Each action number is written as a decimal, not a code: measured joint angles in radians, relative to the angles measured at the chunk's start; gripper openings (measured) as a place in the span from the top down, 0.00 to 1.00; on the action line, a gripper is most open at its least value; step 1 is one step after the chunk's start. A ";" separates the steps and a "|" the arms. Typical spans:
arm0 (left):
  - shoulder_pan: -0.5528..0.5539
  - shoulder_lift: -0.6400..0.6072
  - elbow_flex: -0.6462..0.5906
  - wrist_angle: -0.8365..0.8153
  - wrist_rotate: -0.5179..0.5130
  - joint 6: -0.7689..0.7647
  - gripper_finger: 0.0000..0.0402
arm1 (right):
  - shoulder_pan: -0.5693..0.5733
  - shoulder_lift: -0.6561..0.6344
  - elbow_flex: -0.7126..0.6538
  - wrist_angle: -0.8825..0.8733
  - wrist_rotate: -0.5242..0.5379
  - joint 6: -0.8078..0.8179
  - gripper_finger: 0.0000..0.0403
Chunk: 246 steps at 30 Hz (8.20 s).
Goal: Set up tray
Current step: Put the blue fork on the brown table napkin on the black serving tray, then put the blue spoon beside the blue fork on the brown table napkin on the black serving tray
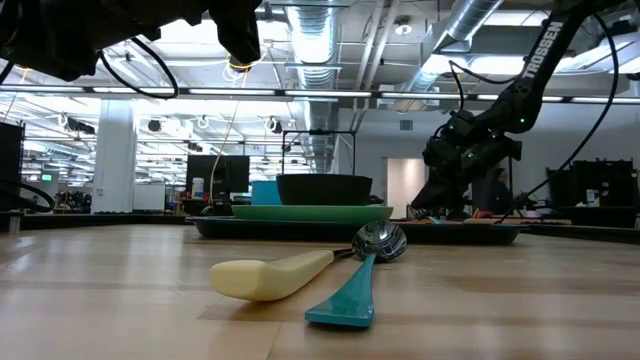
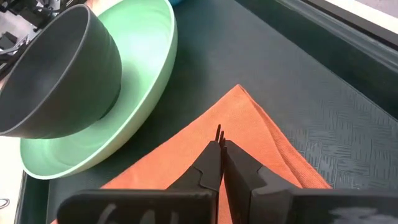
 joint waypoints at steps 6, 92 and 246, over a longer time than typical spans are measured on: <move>0.000 0.000 0.000 0.000 0.000 0.000 0.65 | 0.000 0.000 0.000 0.000 0.008 -0.001 0.98; -0.051 0.164 0.308 -0.624 -0.398 -0.255 0.65 | 1.144 -0.729 -0.492 0.298 0.729 0.364 0.86; -0.084 -0.755 -0.167 -1.302 -0.360 -0.225 0.65 | 1.282 0.064 -0.099 0.361 0.861 0.778 0.84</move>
